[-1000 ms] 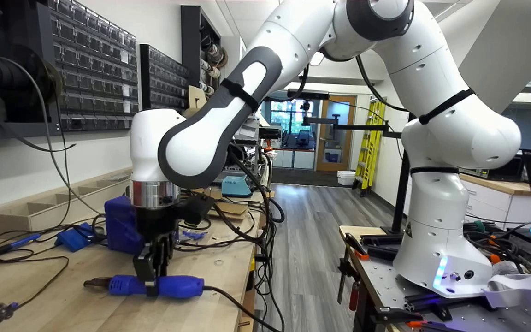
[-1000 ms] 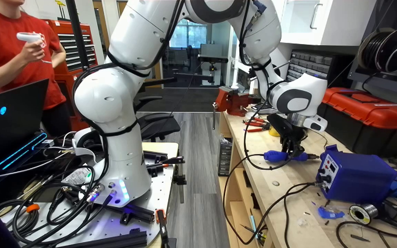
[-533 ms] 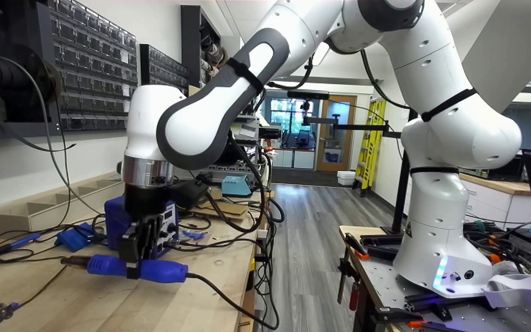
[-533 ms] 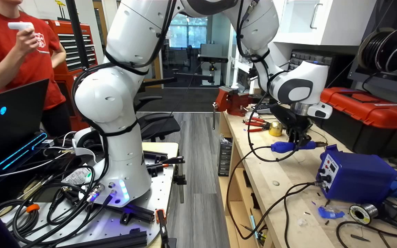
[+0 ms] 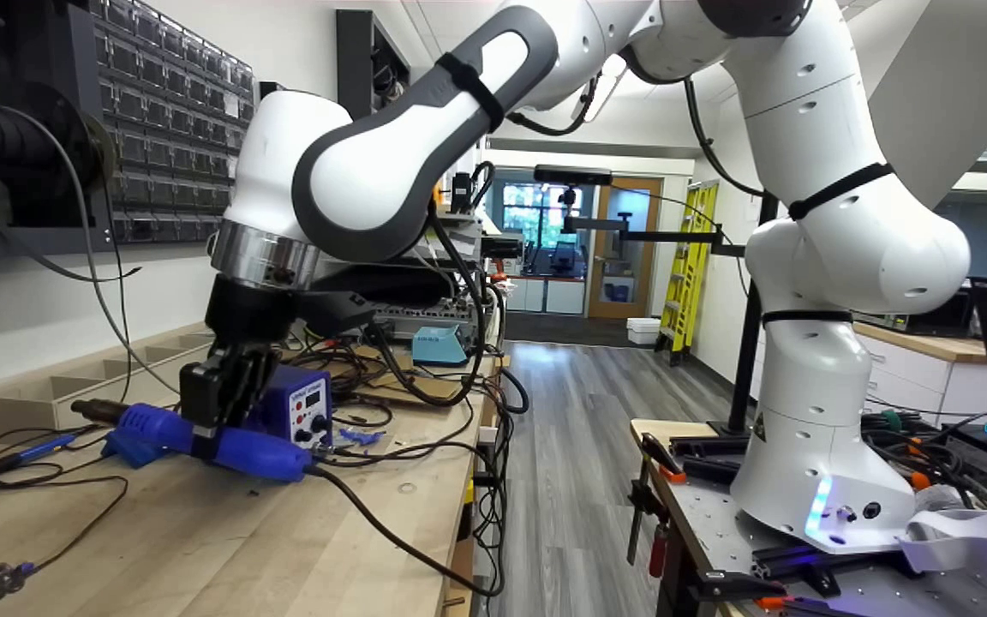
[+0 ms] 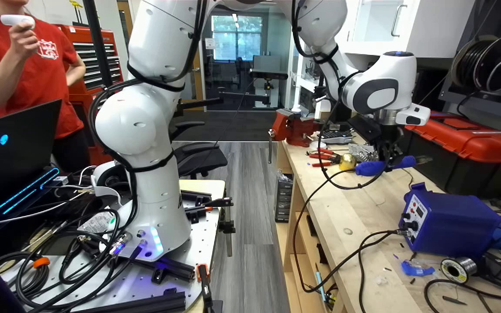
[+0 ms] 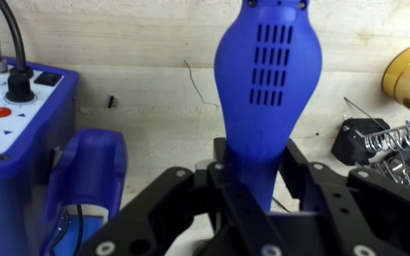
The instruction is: Place the blue handle on the holder
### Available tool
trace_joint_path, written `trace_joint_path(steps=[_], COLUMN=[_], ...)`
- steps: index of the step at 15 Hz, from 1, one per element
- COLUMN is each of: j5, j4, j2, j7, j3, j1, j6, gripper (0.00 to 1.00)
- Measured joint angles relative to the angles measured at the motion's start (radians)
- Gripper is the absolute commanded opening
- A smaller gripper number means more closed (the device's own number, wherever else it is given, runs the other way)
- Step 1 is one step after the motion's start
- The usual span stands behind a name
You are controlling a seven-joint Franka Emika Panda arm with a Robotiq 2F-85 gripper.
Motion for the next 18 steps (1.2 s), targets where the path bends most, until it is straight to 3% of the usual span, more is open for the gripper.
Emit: trace_joint_path(steps=[18], j5=[-0.196], j4=[-0.05], j2=[-0.059], j7=[0.353], j3=[-0.182], j1=[0.065], j6=[0.039], gripper=[0.13])
